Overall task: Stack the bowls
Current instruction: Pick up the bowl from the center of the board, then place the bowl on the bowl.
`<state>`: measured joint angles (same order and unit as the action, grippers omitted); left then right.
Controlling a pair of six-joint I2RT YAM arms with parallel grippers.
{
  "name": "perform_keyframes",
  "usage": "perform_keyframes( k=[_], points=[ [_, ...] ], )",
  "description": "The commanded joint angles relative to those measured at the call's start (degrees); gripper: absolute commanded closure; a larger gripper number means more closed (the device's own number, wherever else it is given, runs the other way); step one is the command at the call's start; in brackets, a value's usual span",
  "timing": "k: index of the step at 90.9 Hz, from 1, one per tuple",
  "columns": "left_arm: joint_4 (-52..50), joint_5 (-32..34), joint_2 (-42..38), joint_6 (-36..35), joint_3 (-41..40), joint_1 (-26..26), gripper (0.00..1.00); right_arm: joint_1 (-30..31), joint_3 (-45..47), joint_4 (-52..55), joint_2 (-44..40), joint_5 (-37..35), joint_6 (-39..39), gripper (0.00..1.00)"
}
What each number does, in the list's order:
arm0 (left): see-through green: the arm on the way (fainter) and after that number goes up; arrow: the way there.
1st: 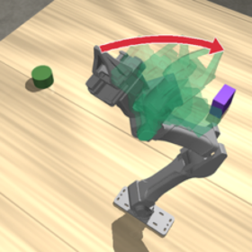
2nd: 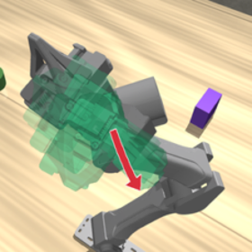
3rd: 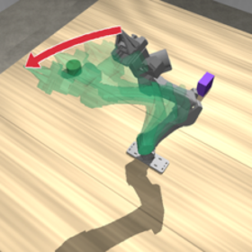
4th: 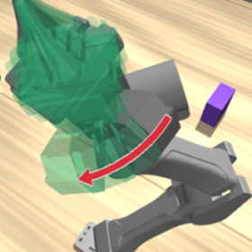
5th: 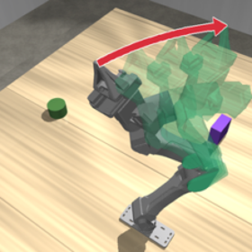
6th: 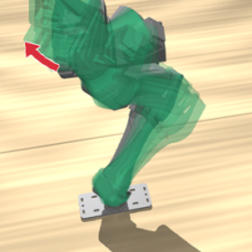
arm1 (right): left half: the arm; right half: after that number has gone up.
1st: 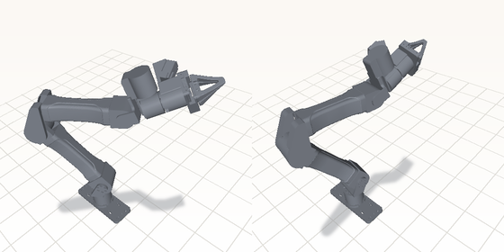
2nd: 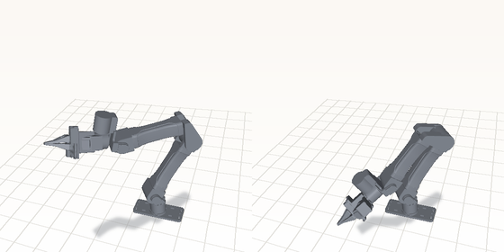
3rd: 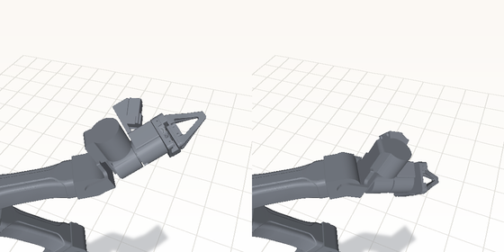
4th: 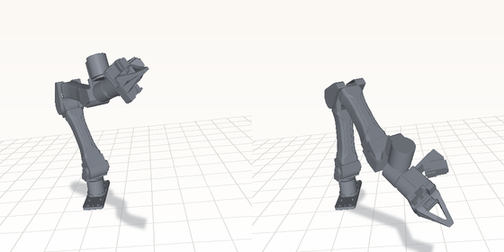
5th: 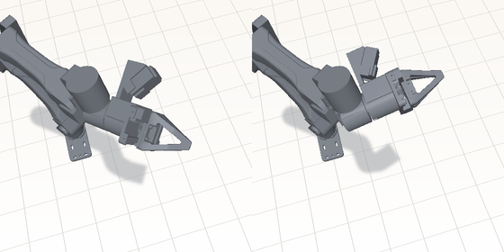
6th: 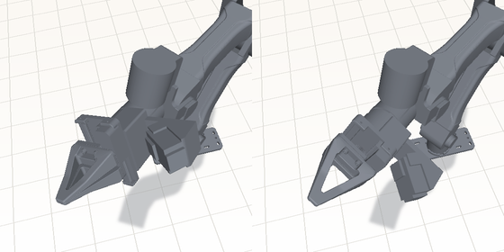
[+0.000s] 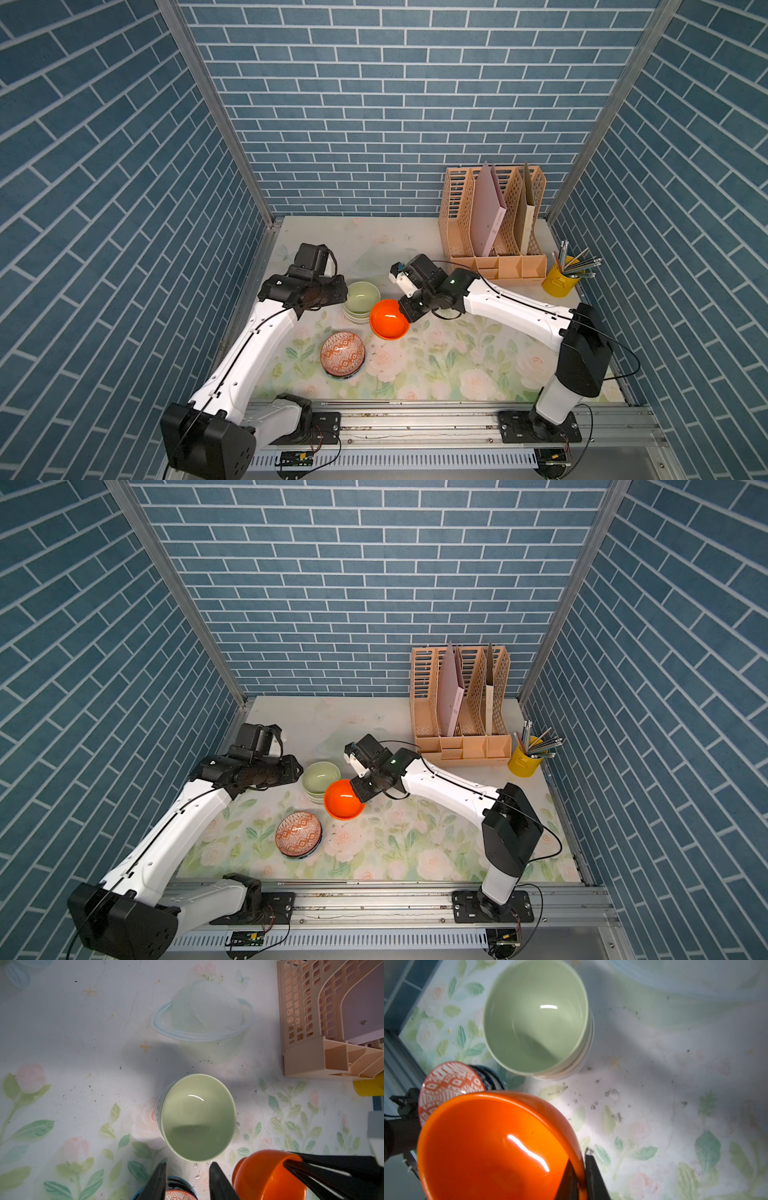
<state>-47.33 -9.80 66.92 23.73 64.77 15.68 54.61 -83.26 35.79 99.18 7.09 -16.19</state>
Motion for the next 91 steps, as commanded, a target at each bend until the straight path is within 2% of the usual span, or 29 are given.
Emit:
perform_keyframes(
  k=[1, 24, 40, 59, 91],
  points=[
    [-0.4, -2.6, 0.3, 0.5, 2.5, 0.2, 0.6, -0.6, -6.5, 2.4, 3.4, -0.8, 1.3, 1.0],
    [0.2, -4.4, 1.1, 1.2, 2.5, 0.3, 0.59, -0.7, -19.8, 5.6, 11.9, -1.0, 1.1, 1.0],
    [0.6, -4.8, 0.7, 0.9, 0.8, 0.4, 0.59, -0.8, -24.5, 5.9, 15.3, -0.5, 0.4, 1.0],
    [0.9, -2.1, 1.4, 0.8, -1.4, 0.5, 0.61, -0.7, -25.7, 6.1, 15.4, -0.6, 0.2, 1.0],
    [4.5, -2.6, 4.2, 1.2, -4.0, 1.1, 0.66, -0.7, -25.2, 5.4, 14.5, 0.4, 0.1, 1.0]
  ],
)
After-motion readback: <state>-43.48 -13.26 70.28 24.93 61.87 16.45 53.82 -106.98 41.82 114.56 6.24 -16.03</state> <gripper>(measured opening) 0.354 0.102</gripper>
